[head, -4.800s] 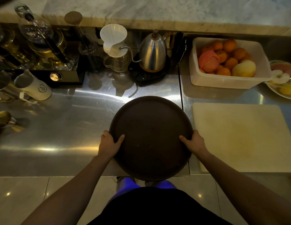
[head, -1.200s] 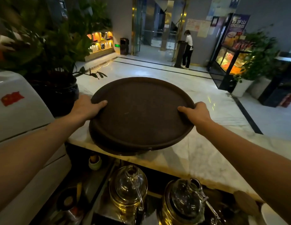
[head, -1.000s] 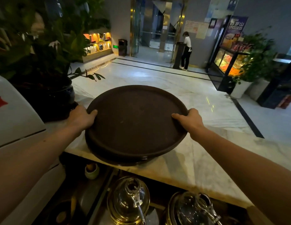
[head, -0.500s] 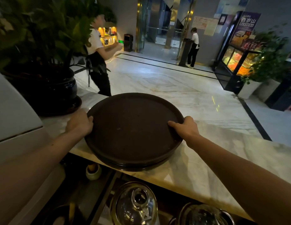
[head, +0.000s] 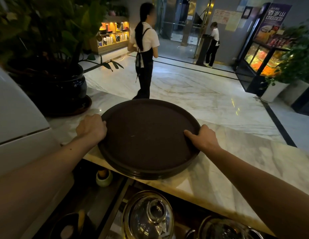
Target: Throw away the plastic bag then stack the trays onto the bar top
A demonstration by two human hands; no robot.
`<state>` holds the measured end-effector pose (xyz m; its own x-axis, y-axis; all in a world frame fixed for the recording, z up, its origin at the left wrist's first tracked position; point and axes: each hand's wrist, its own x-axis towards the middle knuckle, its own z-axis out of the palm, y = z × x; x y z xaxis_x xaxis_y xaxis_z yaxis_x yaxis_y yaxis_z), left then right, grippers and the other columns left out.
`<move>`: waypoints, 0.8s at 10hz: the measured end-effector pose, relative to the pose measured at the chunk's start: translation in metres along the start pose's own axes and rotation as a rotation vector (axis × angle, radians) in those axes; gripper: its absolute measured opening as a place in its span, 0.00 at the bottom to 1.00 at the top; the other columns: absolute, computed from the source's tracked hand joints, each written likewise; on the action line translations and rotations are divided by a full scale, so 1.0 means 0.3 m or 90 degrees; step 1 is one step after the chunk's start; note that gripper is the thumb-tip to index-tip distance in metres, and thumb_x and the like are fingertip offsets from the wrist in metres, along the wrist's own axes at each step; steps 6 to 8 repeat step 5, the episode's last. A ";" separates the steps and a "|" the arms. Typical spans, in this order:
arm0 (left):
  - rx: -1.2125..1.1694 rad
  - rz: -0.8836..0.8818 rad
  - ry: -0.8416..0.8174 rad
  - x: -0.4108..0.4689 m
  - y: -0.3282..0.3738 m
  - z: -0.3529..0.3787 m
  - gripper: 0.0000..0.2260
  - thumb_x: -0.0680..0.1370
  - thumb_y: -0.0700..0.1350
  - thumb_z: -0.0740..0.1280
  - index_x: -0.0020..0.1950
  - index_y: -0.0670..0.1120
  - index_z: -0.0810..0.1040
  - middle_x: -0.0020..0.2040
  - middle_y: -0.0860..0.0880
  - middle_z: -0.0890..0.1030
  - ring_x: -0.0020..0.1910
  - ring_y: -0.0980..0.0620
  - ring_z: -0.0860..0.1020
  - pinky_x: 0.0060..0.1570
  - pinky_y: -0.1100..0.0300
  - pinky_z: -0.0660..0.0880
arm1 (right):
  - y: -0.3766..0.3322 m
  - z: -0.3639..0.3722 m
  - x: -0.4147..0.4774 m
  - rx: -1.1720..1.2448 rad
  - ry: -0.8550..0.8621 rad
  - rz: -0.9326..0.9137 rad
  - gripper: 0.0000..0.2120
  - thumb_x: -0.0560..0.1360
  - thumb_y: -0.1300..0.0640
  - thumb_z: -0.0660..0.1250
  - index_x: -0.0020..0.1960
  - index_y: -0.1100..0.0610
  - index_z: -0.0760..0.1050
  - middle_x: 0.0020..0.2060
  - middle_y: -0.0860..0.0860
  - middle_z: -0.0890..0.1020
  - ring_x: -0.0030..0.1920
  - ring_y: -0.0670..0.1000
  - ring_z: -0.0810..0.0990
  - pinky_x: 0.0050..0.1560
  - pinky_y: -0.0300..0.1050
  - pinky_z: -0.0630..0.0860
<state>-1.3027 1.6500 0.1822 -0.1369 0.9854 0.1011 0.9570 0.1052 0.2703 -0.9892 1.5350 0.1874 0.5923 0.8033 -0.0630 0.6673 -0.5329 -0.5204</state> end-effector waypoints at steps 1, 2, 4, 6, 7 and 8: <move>0.009 -0.009 0.010 0.005 -0.002 0.013 0.14 0.81 0.49 0.60 0.59 0.41 0.76 0.58 0.38 0.77 0.56 0.37 0.77 0.48 0.48 0.72 | -0.003 -0.006 0.004 -0.080 0.002 -0.007 0.31 0.73 0.36 0.65 0.64 0.60 0.68 0.64 0.61 0.69 0.47 0.58 0.78 0.44 0.49 0.76; 0.006 -0.012 0.011 -0.005 0.005 0.023 0.14 0.81 0.49 0.59 0.59 0.40 0.75 0.58 0.38 0.76 0.55 0.37 0.77 0.46 0.48 0.71 | -0.006 -0.015 0.000 -0.134 -0.005 -0.007 0.32 0.73 0.35 0.63 0.65 0.59 0.67 0.65 0.61 0.66 0.46 0.57 0.77 0.43 0.48 0.76; -0.006 -0.033 -0.068 -0.043 0.021 -0.013 0.17 0.80 0.48 0.59 0.66 0.39 0.70 0.66 0.38 0.68 0.59 0.37 0.74 0.50 0.47 0.71 | -0.003 -0.025 -0.025 -0.091 -0.082 0.003 0.30 0.76 0.40 0.62 0.68 0.59 0.63 0.61 0.60 0.73 0.56 0.59 0.78 0.55 0.55 0.79; 0.007 0.031 -0.085 -0.101 0.033 -0.057 0.22 0.79 0.51 0.60 0.69 0.40 0.65 0.67 0.37 0.67 0.63 0.36 0.70 0.55 0.45 0.71 | -0.014 -0.068 -0.087 -0.118 -0.056 -0.022 0.27 0.77 0.42 0.62 0.68 0.59 0.63 0.62 0.60 0.71 0.58 0.60 0.76 0.56 0.53 0.77; 0.007 0.031 -0.085 -0.101 0.033 -0.057 0.22 0.79 0.51 0.60 0.69 0.40 0.65 0.67 0.37 0.67 0.63 0.36 0.70 0.55 0.45 0.71 | -0.014 -0.068 -0.087 -0.118 -0.056 -0.022 0.27 0.77 0.42 0.62 0.68 0.59 0.63 0.62 0.60 0.71 0.58 0.60 0.76 0.56 0.53 0.77; 0.007 0.031 -0.085 -0.101 0.033 -0.057 0.22 0.79 0.51 0.60 0.69 0.40 0.65 0.67 0.37 0.67 0.63 0.36 0.70 0.55 0.45 0.71 | -0.014 -0.068 -0.087 -0.118 -0.056 -0.022 0.27 0.77 0.42 0.62 0.68 0.59 0.63 0.62 0.60 0.71 0.58 0.60 0.76 0.56 0.53 0.77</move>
